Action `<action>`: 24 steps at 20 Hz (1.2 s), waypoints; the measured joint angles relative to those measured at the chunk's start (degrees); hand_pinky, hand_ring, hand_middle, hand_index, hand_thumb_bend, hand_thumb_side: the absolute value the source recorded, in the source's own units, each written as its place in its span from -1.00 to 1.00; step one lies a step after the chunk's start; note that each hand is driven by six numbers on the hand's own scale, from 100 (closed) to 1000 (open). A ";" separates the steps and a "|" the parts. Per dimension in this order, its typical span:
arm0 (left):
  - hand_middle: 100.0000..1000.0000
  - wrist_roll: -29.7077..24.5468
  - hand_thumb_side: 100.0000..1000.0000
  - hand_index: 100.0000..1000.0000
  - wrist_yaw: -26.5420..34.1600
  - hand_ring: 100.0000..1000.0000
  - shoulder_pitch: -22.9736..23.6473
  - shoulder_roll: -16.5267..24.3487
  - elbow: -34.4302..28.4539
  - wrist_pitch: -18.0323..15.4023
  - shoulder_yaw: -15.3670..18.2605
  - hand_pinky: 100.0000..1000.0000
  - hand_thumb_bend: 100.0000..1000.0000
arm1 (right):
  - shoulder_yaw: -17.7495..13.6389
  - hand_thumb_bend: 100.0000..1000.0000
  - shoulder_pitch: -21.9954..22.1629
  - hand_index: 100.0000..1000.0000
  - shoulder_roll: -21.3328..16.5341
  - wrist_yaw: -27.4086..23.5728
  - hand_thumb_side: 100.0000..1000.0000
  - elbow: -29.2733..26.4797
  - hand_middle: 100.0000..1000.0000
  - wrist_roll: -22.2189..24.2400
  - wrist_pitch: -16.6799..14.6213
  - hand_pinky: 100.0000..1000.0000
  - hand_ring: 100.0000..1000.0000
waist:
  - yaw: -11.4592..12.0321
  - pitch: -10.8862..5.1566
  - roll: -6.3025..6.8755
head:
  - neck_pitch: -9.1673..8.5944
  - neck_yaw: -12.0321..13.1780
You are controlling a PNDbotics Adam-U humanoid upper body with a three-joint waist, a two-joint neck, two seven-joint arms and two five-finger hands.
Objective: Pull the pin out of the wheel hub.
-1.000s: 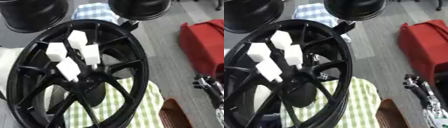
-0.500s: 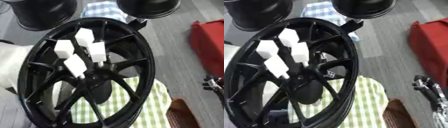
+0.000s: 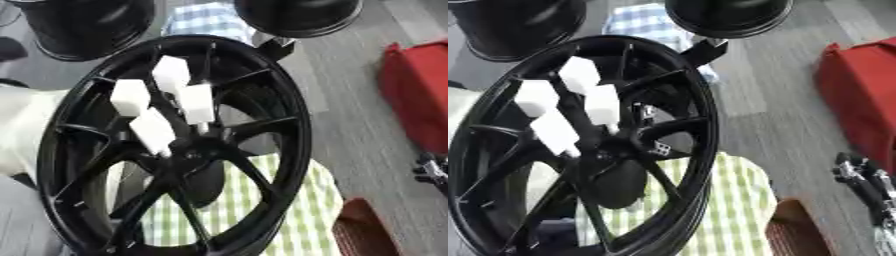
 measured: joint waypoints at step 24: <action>0.34 -13.59 -0.38 0.67 6.60 0.63 -12.17 -8.24 15.40 11.09 -14.70 0.66 0.56 | 0.70 -0.78 -0.33 0.39 0.00 0.42 -0.03 -0.34 0.23 0.41 0.39 0.25 0.23 | -1.19 -0.28 0.20 | 0.11 -0.03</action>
